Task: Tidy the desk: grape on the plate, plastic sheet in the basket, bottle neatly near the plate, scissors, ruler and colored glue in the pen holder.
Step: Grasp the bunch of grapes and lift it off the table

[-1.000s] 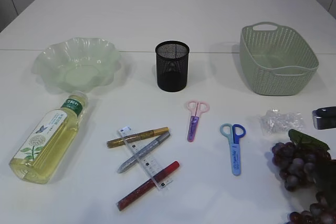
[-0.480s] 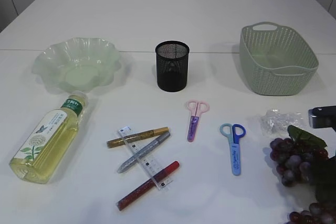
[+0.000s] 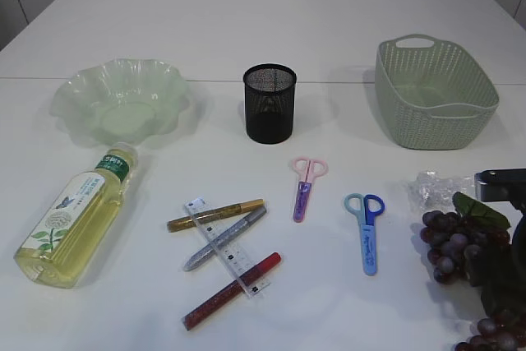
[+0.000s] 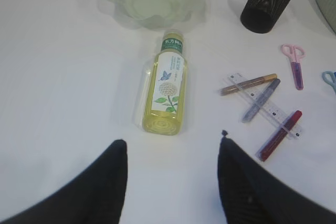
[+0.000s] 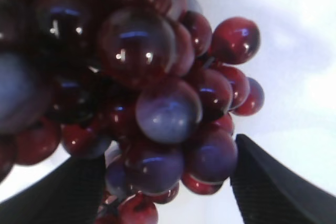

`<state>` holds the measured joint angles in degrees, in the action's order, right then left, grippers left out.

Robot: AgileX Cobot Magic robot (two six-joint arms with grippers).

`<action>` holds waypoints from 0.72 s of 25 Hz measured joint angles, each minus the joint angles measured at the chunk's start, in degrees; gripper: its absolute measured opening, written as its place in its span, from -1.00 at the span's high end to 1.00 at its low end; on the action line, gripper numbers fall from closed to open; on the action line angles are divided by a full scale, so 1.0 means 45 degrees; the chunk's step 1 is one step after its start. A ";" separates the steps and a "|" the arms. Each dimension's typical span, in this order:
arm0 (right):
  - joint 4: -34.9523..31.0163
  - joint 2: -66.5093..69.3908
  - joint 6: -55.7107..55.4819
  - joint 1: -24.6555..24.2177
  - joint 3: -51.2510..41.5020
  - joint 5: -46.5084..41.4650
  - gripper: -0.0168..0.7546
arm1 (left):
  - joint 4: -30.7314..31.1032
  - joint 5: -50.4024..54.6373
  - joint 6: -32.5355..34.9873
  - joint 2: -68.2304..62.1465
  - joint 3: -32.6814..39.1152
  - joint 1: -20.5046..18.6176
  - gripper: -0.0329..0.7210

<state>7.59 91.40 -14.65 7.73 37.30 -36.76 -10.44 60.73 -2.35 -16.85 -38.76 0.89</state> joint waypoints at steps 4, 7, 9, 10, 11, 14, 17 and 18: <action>-0.0008 0.0137 -0.0021 0.0000 0.0000 0.0161 -0.51 | -0.0021 0.0000 0.0000 0.0000 0.0000 0.0000 -0.16; -0.0108 0.0632 -0.0075 0.0000 0.0031 0.0227 -0.51 | -0.0021 0.0000 0.0000 0.0000 0.0000 0.0000 -0.16; -0.0438 0.0879 -0.0098 0.0000 0.0058 0.0277 -0.51 | -0.0050 0.0000 0.0000 0.0000 0.0000 0.0000 -0.16; -0.0573 0.0965 -0.0098 0.0000 0.0058 0.0285 -0.51 | -0.0048 0.0000 0.0000 0.0000 0.0000 0.0000 -0.16; -0.0638 0.0988 -0.0098 0.0000 0.0058 0.0306 -0.51 | -0.0048 0.0000 0.0000 0.0000 0.0000 0.0000 -0.16; -0.0723 0.0988 -0.0098 0.0000 0.0058 0.0306 -0.51 | -0.0076 0.0000 0.0000 0.0000 0.0000 0.0000 -0.16; -0.0723 0.1007 -0.0098 0.0000 0.0058 0.0334 -0.51 | -0.0076 0.0000 0.0000 0.0000 0.0000 0.0000 -0.16; -0.0723 0.1041 -0.0098 0.0000 0.0058 0.0356 -0.50 | -0.0076 0.0000 0.0000 0.0000 0.0000 0.0000 -0.16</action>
<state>4.33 96.09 -15.08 7.73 37.56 -35.15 -10.78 60.73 -2.35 -16.85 -38.76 0.89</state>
